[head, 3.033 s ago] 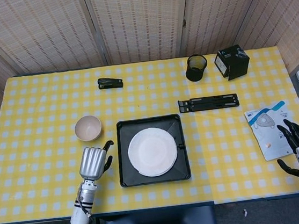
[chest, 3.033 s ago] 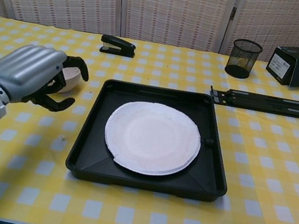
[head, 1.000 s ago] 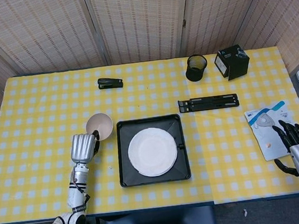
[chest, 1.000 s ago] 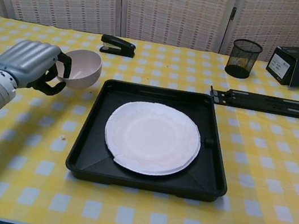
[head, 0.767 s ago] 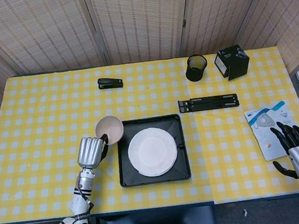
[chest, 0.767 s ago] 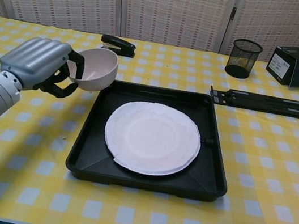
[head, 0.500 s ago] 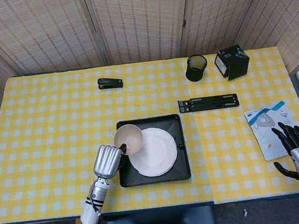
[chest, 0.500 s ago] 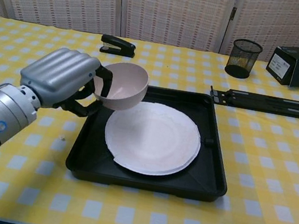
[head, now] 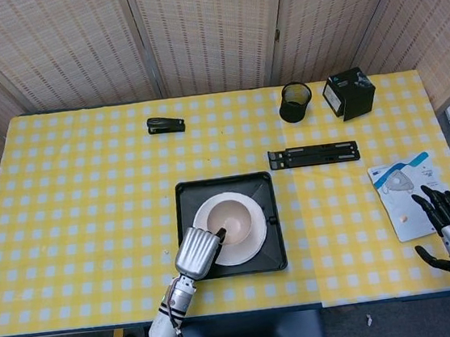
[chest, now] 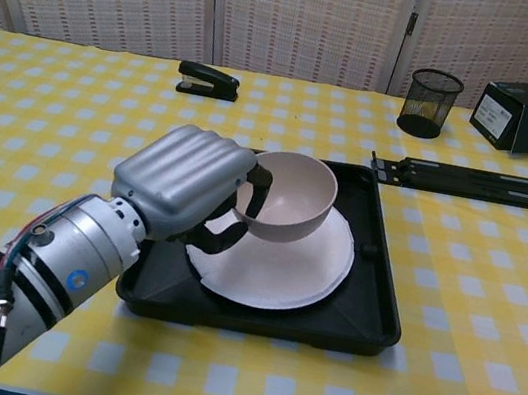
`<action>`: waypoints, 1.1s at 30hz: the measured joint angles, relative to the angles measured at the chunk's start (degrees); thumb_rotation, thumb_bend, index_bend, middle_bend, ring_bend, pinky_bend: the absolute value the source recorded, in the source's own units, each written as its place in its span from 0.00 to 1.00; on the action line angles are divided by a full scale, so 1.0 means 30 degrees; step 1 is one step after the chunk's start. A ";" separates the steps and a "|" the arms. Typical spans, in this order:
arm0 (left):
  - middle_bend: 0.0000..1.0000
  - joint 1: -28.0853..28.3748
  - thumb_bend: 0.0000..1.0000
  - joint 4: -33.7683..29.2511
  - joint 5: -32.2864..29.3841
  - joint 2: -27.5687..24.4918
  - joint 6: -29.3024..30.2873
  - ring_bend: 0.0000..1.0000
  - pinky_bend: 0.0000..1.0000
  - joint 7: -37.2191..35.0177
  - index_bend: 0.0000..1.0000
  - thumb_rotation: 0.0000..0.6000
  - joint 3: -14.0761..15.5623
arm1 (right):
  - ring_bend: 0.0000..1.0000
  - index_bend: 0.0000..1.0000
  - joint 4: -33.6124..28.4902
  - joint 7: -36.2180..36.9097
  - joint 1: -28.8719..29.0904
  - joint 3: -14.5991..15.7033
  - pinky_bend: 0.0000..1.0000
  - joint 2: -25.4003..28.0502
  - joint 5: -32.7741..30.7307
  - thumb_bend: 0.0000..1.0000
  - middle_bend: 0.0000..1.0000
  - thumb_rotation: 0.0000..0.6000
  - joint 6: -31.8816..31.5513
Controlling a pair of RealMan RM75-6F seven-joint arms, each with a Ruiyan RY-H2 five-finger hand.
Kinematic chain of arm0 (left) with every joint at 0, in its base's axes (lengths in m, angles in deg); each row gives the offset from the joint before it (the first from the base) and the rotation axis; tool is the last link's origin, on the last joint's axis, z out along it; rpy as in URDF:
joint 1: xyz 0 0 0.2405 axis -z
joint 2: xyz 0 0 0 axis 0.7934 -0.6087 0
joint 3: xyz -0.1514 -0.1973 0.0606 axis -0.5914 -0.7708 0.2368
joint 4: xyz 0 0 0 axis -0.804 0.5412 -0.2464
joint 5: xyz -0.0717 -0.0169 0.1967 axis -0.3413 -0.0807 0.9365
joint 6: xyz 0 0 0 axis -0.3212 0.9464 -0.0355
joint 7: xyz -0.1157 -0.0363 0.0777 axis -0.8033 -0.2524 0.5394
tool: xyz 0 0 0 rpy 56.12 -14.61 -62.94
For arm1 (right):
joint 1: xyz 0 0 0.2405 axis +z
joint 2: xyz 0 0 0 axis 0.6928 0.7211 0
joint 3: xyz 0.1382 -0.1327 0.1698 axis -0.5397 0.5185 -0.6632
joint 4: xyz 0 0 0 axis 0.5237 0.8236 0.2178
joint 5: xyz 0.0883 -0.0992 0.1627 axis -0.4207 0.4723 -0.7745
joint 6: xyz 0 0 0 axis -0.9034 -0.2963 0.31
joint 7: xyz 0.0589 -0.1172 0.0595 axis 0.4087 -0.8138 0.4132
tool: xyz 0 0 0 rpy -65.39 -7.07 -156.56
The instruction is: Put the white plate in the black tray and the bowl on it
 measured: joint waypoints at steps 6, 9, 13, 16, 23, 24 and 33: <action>1.00 0.0258 0.67 0.1111 -0.0136 0.0705 -0.0446 1.00 1.00 -0.0251 0.69 1.00 -0.0160 | 0.00 0.00 0.0056 0.0225 -0.0063 -0.0077 0.00 0.0077 -0.0174 0.31 0.00 1.00 -0.0101; 1.00 0.0360 0.67 0.1404 -0.0089 0.0964 -0.0542 1.00 1.00 -0.0306 0.69 1.00 -0.0173 | 0.00 0.00 0.0076 0.0264 -0.0014 -0.0123 0.00 0.0084 -0.0342 0.31 0.00 1.00 0.0075; 1.00 0.0371 0.67 0.1870 -0.0206 0.1275 -0.0729 1.00 1.00 -0.0308 0.66 1.00 -0.0140 | 0.00 0.00 0.0047 0.0283 -0.0001 -0.0088 0.00 0.0113 -0.0258 0.31 0.00 1.00 0.0092; 1.00 0.0476 0.66 0.2251 -0.0330 0.1556 -0.0952 1.00 1.00 -0.0244 0.56 1.00 -0.0232 | 0.00 0.00 0.0031 0.0361 -0.0005 -0.0102 0.00 0.0112 -0.0298 0.31 0.00 1.00 0.0093; 1.00 0.0513 0.54 0.2429 -0.0104 0.1700 -0.0719 1.00 1.00 -0.0269 0.34 1.00 -0.0279 | 0.00 0.00 0.0037 0.0493 -0.0147 -0.0073 0.00 0.0205 -0.0166 0.31 0.00 1.00 -0.0196; 1.00 0.0484 0.53 0.2296 -0.0074 0.1639 -0.0677 1.00 1.00 -0.0242 0.32 1.00 -0.0255 | 0.00 0.00 0.0056 0.0493 -0.0159 -0.0060 0.00 0.0208 -0.0147 0.31 0.00 1.00 -0.0201; 1.00 0.0061 0.49 -0.0148 0.0549 0.0180 0.0293 1.00 1.00 0.0151 0.26 1.00 -0.0134 | 0.00 0.00 0.0047 0.0373 -0.0205 0.0040 0.00 0.0182 0.0141 0.31 0.00 1.00 -0.0321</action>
